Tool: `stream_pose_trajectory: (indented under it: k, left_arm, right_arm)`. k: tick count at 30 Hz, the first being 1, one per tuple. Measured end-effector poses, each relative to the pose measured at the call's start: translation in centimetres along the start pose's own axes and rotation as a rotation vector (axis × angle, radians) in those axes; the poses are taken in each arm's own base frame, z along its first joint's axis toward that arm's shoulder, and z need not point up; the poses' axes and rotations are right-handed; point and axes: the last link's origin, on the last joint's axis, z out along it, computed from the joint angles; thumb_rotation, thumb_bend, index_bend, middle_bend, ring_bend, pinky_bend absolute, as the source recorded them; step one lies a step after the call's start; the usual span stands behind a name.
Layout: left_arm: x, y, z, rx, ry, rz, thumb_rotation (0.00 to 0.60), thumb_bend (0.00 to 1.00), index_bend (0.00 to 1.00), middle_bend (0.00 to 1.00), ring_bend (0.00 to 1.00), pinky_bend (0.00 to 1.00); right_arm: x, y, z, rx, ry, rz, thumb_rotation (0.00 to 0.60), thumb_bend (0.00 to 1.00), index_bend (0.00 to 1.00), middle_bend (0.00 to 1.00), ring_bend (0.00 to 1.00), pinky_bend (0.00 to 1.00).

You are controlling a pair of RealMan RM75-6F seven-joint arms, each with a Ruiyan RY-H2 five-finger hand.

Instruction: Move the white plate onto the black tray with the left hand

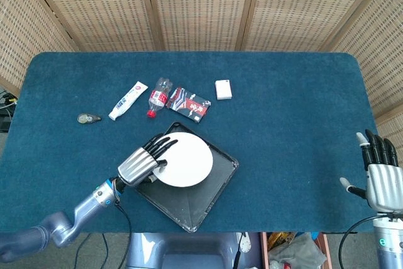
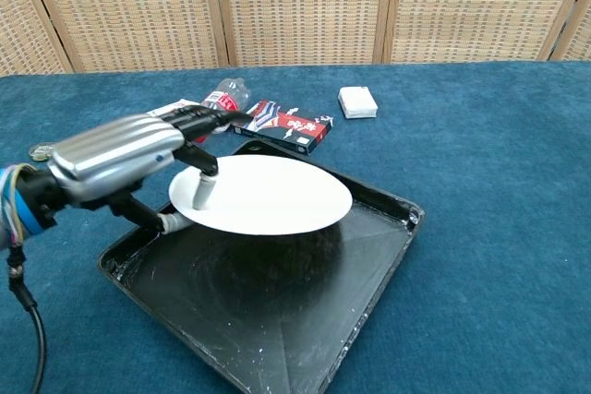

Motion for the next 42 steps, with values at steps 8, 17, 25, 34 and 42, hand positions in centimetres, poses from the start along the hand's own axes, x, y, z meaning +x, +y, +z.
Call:
stream_pose_trajectory:
  k: [8, 17, 25, 34, 42]
  left_arm:
    - [-1.5, 1.5, 1.7, -0.055, -0.053, 0.024, 0.600, 0.11, 0.12, 0.00, 0.00, 0.00]
    - [-0.5, 1.9, 1.9, -0.042, -0.063, -0.034, 0.600, 0.00, 0.00, 0.00, 0.00, 0.00]
    - [3.4, -1.6, -1.0, 0.080, -0.010, -0.021, 0.600, 0.00, 0.00, 0.00, 0.00, 0.00]
    - [9.0, -8.2, -8.9, 0.387, -0.030, 0.000, 0.600, 0.00, 0.00, 0.00, 0.00, 0.00]
    - [11.1, -11.6, -18.5, 0.740, 0.090, -0.018, 0.600, 0.00, 0.00, 0.00, 0.00, 0.00]
  right_arm:
    - [0.0, 0.2, 0.1, -0.010, -0.002, -0.003, 0.600, 0.00, 0.00, 0.00, 0.00, 0.00]
    - [0.2, 0.2, 0.0, -0.008, -0.003, 0.001, 0.600, 0.00, 0.00, 0.00, 0.00, 0.00]
    - [0.3, -0.1, -0.3, 0.013, -0.005, 0.007, 0.600, 0.00, 0.00, 0.00, 0.00, 0.00]
    - [0.4, -0.7, -0.8, 0.046, -0.003, 0.018, 0.600, 0.00, 0.00, 0.00, 0.00, 0.00]
    - [0.6, -1.1, -1.2, 0.068, -0.003, 0.024, 0.600, 0.00, 0.00, 0.00, 0.00, 0.00]
